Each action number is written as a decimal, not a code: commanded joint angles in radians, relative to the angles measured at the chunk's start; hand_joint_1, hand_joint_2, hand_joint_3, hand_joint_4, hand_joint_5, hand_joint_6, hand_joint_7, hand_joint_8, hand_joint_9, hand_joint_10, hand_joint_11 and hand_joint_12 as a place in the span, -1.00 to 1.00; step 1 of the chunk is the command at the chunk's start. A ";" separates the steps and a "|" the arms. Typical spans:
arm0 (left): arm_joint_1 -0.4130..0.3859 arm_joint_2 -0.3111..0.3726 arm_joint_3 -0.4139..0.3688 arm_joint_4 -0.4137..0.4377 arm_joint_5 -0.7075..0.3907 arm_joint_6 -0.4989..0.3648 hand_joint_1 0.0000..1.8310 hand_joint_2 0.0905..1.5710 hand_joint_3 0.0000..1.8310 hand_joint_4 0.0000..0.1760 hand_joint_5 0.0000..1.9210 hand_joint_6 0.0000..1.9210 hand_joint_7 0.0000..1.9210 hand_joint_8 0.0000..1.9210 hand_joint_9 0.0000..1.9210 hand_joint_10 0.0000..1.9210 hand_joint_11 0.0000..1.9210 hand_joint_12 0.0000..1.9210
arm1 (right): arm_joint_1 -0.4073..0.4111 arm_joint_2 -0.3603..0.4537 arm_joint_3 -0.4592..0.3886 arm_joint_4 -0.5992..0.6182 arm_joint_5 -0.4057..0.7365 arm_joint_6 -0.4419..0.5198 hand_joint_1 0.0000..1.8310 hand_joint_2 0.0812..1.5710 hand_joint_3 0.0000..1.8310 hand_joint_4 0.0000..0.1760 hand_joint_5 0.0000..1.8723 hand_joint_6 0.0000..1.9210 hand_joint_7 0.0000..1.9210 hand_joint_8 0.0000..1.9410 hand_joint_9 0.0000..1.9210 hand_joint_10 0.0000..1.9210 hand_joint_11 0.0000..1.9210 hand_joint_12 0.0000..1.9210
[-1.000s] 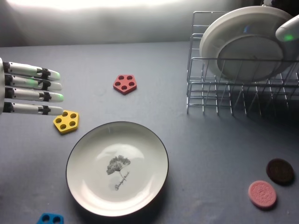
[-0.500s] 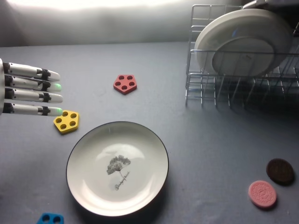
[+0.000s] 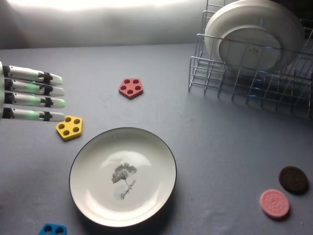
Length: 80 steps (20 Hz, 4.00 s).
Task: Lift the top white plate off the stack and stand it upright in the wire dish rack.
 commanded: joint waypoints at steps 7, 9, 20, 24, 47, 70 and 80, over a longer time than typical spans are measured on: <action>-0.024 0.003 0.025 -0.104 -0.075 0.002 -0.86 0.22 -1.00 -1.00 -0.86 -0.99 -0.84 -0.99 -0.84 -0.99 -0.97 -0.61 | 0.006 0.026 -0.006 0.091 0.015 -0.017 -0.59 -0.04 -1.00 1.00 -0.95 -0.99 -1.00 -1.00 -1.00 -1.00 -0.87 -0.98; -0.023 0.003 0.030 -0.115 -0.084 -0.004 -0.84 0.21 -1.00 -1.00 -0.85 -0.99 -0.83 -0.99 -0.84 -0.99 -0.97 -0.61 | 0.012 0.029 -0.015 0.093 0.017 -0.018 -0.63 -0.03 -1.00 1.00 -0.95 -1.00 -1.00 -1.00 -1.00 -1.00 -0.87 -0.99; -0.023 0.005 0.030 -0.131 -0.105 -0.035 -0.87 0.22 -1.00 -1.00 -0.88 -1.00 -0.84 -1.00 -0.85 -1.00 -0.99 -0.61 | 0.054 0.039 -0.034 0.116 0.038 -0.031 -0.73 -0.03 -1.00 1.00 -0.94 -0.99 -1.00 -1.00 -1.00 -1.00 -0.94 -1.00; -0.023 0.005 0.030 -0.132 -0.106 -0.038 -0.85 0.22 -1.00 -1.00 -0.90 -0.99 -0.87 -0.99 -0.88 -0.99 -0.98 -0.68 | 0.073 0.041 -0.039 0.120 0.049 -0.035 -0.71 -0.02 -1.00 1.00 -0.94 -1.00 -1.00 -1.00 -1.00 -1.00 -0.97 -1.00; -0.040 -0.003 0.010 -0.227 -0.216 -0.063 -0.82 0.21 -1.00 -1.00 -0.94 -1.00 -0.89 -1.00 -0.89 -1.00 -0.99 -0.76 | 0.124 0.077 -0.130 0.183 0.234 -0.202 -0.68 -0.01 -1.00 1.00 -0.92 -1.00 -1.00 -1.00 -1.00 -1.00 -1.00 -1.00; -0.041 0.003 -0.010 -0.293 -0.201 -0.084 -0.83 0.22 -1.00 -1.00 -0.92 -1.00 -0.86 -0.99 -0.87 -0.99 -1.00 -0.72 | -0.068 0.246 -0.626 0.205 0.297 -1.821 -0.63 0.03 -1.00 1.00 -0.95 -0.99 -1.00 -1.00 -1.00 -1.00 -1.00 -1.00; -0.041 0.002 0.000 -0.293 -0.198 -0.085 -0.80 0.20 -1.00 -1.00 -0.91 -1.00 -0.85 -1.00 -0.86 -1.00 -0.98 -0.71 | -0.085 0.260 -0.681 0.130 0.417 -1.787 -0.65 0.02 -1.00 1.00 -0.96 -1.00 -1.00 -1.00 -1.00 -1.00 -1.00 -1.00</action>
